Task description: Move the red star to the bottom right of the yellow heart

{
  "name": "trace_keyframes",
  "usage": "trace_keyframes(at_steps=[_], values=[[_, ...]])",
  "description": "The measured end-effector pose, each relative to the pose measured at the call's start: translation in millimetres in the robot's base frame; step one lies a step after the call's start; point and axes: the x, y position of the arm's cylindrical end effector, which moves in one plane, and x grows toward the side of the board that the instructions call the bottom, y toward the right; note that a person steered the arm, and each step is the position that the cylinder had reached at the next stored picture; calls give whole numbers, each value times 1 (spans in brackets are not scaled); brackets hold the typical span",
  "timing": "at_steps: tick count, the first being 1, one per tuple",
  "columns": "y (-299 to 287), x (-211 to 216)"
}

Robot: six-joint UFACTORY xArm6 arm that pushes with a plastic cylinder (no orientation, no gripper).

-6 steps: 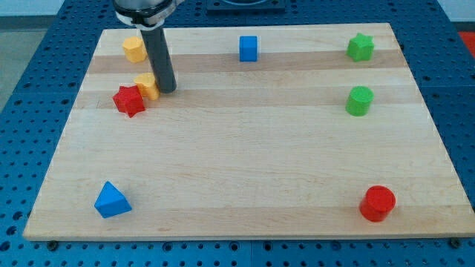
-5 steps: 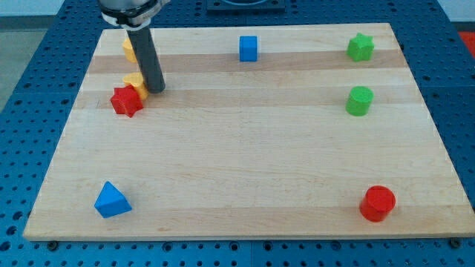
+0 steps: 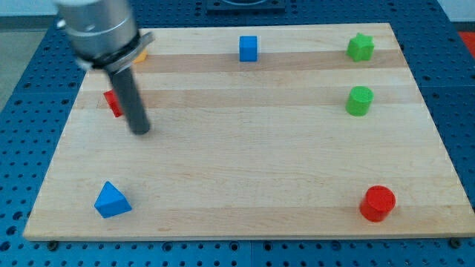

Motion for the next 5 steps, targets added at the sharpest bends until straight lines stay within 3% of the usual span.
trace_keyframes(at_steps=[1, 2, 3, 4, 5], values=[[-33, 12], [-40, -2], [-40, -76], [-40, -111], [-40, -113]])
